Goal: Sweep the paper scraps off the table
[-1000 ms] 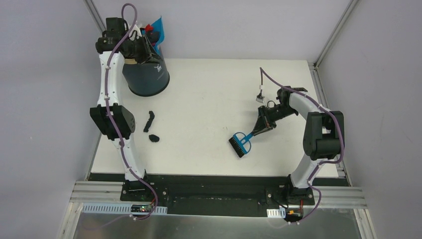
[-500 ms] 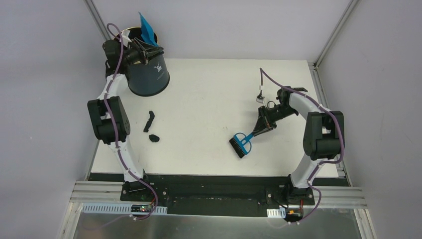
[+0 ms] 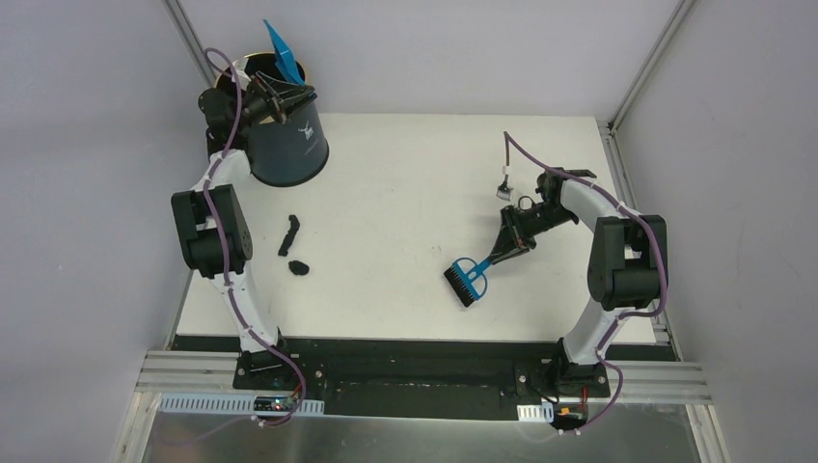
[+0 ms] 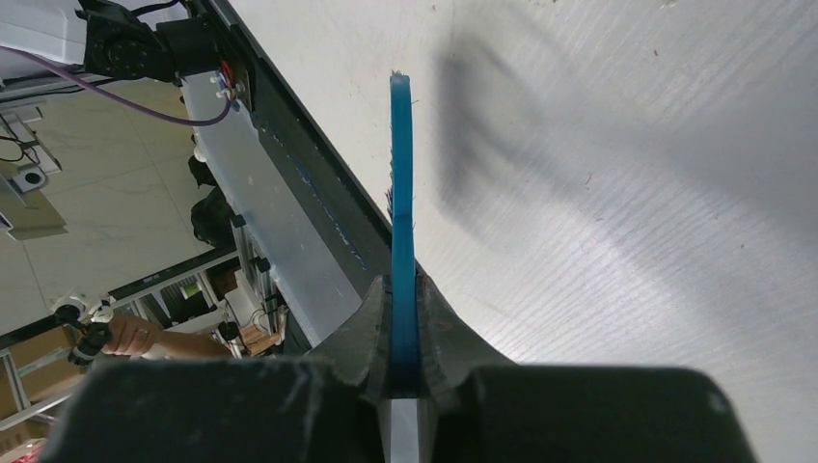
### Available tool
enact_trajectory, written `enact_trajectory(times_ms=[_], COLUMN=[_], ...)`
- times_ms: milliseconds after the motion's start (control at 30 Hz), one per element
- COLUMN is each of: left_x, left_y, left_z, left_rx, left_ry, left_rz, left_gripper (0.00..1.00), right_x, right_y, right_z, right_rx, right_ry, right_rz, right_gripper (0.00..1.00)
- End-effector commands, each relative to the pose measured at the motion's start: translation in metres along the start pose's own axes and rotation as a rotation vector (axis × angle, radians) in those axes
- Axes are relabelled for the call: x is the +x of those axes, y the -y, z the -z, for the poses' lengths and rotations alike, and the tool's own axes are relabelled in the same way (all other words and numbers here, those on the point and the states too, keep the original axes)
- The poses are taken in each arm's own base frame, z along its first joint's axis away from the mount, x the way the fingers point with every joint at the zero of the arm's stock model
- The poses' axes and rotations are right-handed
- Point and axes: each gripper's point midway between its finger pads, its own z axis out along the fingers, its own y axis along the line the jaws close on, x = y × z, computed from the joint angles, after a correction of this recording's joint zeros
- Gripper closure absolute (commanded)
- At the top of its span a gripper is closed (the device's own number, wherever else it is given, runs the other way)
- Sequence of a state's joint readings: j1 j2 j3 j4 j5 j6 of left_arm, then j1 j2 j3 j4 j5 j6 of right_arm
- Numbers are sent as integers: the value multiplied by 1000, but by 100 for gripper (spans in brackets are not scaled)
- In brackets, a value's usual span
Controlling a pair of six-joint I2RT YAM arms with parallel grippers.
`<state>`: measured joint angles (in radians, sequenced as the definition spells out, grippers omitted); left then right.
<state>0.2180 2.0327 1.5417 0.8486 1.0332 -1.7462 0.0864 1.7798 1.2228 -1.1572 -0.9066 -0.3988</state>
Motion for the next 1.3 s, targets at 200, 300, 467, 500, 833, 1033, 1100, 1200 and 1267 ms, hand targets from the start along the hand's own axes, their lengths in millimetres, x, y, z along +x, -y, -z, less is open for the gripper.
enact_trajectory(times_ms=[200,300,467,500,833,1033,1100,1200,1267], left_x=[79,92,131,141,196,206,204,198,193], left_y=[22,16,-9,-18,-80,-104,-112,-116,-113], left_z=[31,42,63,68,155,187,197,210,220], left_rx=[-350,-489,-701,-731,-1088,-1167,-1188,-1201,-1212], left_ry=[-101,-88,-166,-192,-289,-219,-148,-36,44], left_rz=[-468,-536,-663,-667,-756,-754,-754,-797,-815], left_gripper=[100,100,100,100,100,100,100,100,100], right_x=[-9,-10,-10,-10,-14,-28,-39,-61,-78], right_y=[-30,-31,-37,-39,-55,-65,-73,-99,-121], right_z=[14,14,16,17,16,6,-7,-37,-56], right_rx=[-70,-76,-97,-102,-177,-98,-23,40,30], right_ry=[75,77,86,89,141,167,158,159,161], right_rz=[60,57,64,66,61,138,219,346,385], right_gripper=[100,100,100,100,100,100,100,100,100])
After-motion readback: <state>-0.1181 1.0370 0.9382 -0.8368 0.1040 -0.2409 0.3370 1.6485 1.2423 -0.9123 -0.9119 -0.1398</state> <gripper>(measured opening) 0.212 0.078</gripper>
